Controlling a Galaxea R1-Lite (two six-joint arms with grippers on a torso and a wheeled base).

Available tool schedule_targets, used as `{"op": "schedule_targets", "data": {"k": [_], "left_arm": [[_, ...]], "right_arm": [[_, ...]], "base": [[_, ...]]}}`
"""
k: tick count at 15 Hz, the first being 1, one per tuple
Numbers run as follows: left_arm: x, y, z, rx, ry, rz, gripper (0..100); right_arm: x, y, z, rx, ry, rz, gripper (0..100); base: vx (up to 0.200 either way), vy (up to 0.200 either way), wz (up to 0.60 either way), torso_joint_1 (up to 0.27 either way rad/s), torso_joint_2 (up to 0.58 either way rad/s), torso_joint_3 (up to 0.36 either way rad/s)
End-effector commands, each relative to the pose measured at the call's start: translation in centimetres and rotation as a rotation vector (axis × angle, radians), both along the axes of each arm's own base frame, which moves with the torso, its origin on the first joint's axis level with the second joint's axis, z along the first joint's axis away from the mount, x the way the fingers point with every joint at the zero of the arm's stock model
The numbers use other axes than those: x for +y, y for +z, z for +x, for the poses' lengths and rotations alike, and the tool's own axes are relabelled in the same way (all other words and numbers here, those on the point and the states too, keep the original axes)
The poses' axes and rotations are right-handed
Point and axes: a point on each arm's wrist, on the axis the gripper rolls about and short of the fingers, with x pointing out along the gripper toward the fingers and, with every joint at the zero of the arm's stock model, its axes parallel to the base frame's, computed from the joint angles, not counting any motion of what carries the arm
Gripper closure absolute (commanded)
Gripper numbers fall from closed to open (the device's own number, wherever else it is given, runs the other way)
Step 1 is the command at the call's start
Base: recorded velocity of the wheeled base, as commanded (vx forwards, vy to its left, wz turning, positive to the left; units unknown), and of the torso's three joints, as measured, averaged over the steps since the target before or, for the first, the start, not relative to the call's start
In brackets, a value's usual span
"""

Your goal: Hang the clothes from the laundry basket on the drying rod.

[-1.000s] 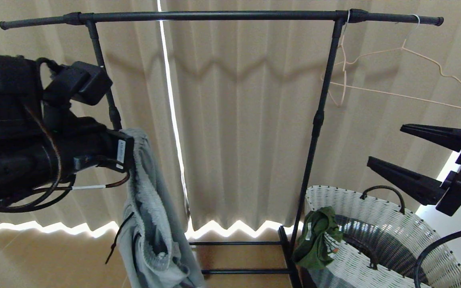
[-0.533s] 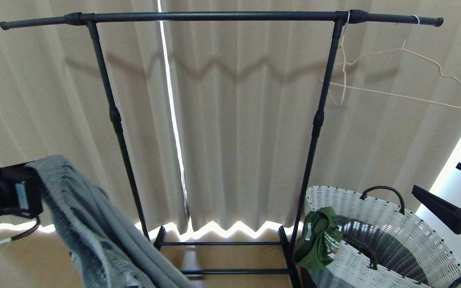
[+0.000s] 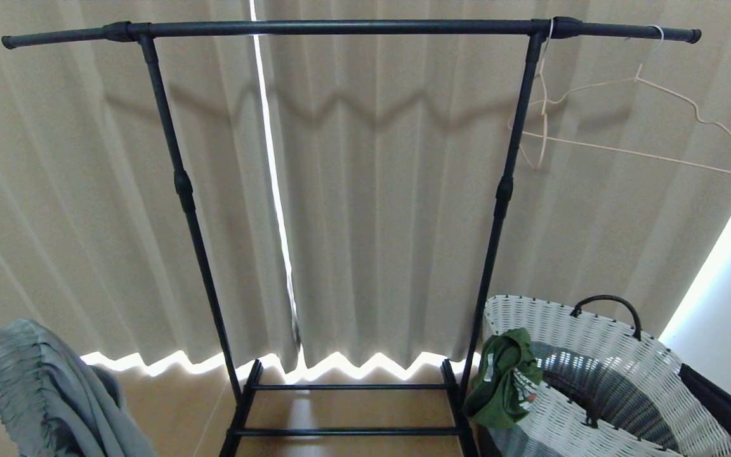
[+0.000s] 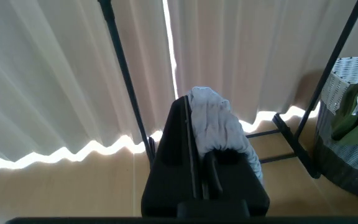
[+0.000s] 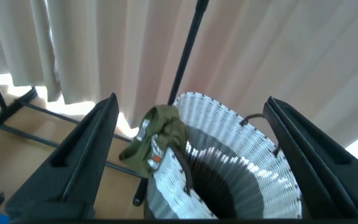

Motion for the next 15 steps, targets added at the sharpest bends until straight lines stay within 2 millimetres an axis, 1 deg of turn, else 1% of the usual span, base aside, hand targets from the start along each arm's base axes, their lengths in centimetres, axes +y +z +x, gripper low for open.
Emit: {"op": "schedule_targets", "data": {"k": [1, 3, 7, 10, 15], "left_arm": [[0.0, 0.0, -0.2, -0.009, 0.002, 0.002, 100], [0.0, 0.2, -0.2, -0.039, 0.007, 0.002, 100], [0.0, 0.0, -0.7, -0.061, 0.001, 0.027, 100], [0.0, -0.2, -0.8, -0.063, -0.004, 0.042, 100], [0.0, -0.5, -0.9, -0.054, -0.007, 0.053, 100]], "right_arm": [[0.1, -0.2, -1.4, -0.059, 0.003, -0.046, 0], [0.0, -0.1, -1.2, -0.042, 0.001, -0.054, 0], [0.0, 0.1, -1.0, -0.032, -0.005, -0.052, 0], [-0.2, 0.0, -0.9, -0.027, -0.023, -0.052, 0], [-0.4, 0.6, -0.3, -0.023, -0.046, -0.05, 0]], "base": [[0.0, 0.0, 0.0, 0.0, 0.0, 0.0], [0.0, 0.0, 0.0, 0.0, 0.0, 0.0], [0.0, 0.0, 0.0, 0.01, -0.04, -0.03], [0.0, 0.0, 0.0, 0.126, -0.35, -0.237], [0.0, 0.0, 0.0, 0.172, -0.45, -0.278]]}}
